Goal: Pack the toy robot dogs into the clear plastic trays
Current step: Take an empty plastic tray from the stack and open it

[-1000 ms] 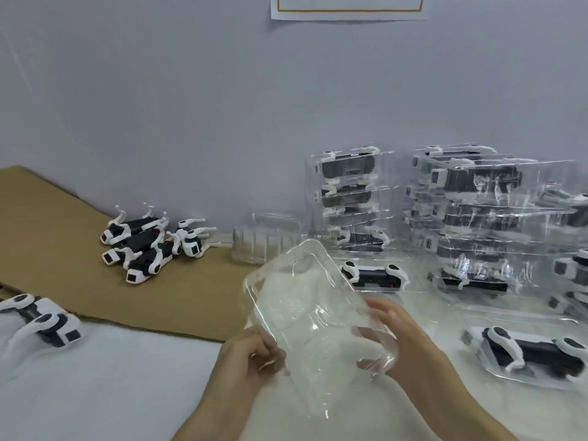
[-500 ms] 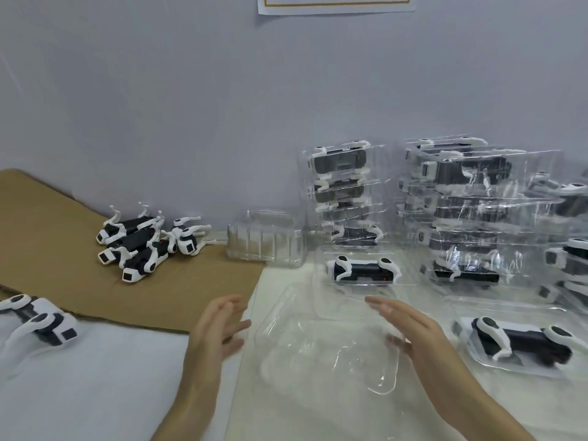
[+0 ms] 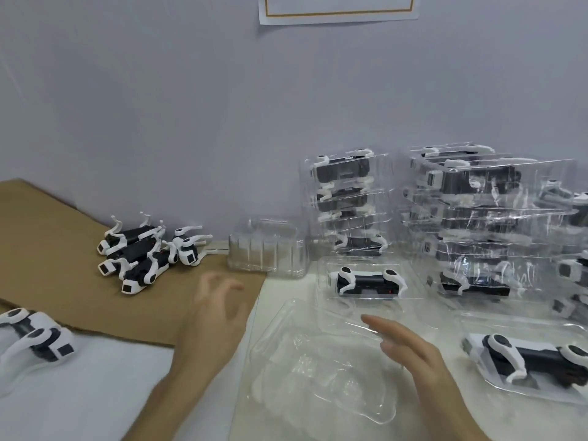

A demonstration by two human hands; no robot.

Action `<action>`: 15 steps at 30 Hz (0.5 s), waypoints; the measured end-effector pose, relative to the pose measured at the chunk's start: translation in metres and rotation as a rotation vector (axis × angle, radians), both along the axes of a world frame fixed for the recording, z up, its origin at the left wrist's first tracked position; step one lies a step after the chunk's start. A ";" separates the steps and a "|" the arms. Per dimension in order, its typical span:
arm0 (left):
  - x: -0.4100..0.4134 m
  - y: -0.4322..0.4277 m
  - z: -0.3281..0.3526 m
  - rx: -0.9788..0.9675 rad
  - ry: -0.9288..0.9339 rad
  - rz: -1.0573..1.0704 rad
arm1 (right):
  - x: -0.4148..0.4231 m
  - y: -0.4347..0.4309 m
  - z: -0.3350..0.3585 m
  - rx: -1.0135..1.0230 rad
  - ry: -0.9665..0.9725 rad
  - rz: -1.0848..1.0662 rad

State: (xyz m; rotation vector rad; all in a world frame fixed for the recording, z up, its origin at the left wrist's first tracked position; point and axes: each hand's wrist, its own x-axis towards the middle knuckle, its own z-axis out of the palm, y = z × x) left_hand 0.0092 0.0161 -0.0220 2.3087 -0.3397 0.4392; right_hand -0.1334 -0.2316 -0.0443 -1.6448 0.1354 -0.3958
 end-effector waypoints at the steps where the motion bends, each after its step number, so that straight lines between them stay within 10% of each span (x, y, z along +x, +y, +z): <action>1: 0.015 0.002 0.003 0.062 -0.015 0.042 | 0.000 0.003 -0.001 -0.013 0.011 0.017; 7: 0.112 0.045 -0.007 0.627 0.039 0.293 | 0.002 0.013 -0.014 0.017 -0.039 -0.059; 15: 0.200 0.088 -0.011 0.629 0.154 0.278 | 0.014 0.001 -0.022 0.128 -0.084 -0.182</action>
